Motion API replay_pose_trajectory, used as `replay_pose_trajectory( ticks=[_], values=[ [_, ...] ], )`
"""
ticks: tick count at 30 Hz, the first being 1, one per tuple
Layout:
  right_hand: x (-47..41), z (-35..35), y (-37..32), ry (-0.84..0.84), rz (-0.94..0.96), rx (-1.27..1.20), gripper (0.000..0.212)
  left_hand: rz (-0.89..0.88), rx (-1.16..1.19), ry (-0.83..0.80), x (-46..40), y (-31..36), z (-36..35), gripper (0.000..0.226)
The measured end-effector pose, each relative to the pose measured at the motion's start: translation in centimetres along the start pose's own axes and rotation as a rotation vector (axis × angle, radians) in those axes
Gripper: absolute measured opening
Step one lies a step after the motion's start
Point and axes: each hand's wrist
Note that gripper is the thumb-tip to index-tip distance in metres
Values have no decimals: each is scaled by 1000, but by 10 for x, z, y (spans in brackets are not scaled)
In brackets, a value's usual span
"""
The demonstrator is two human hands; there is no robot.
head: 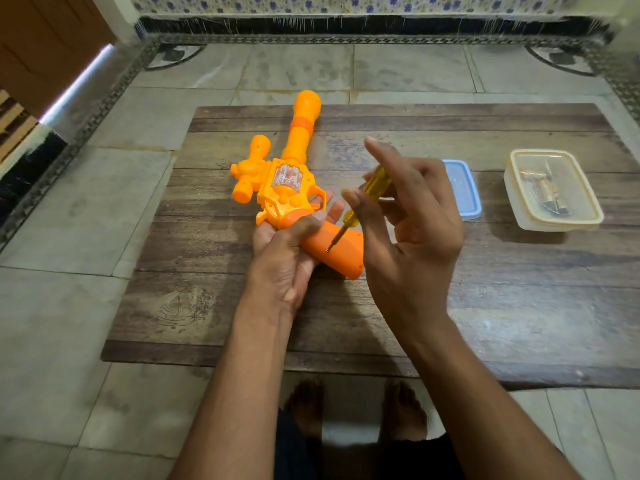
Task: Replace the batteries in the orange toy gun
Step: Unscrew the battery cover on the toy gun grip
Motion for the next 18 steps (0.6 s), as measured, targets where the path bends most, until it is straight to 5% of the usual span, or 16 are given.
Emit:
replay_pose_trajectory(
  ticks=[10,18],
  values=[
    [2,1,-4,-33,-32,-72,30,-10,-17,4,0,1,1,65],
    [3,1,-1,-61,-66,-127,47,8,-16,28,-3,-1,1,56]
  ],
)
Point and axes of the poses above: each hand's wrist, its own x-axis away from the middle knuckle, its own z-axis out of the back of the hand, y = z × x, and after that the axes turned 10 degrees about -z, right-handed
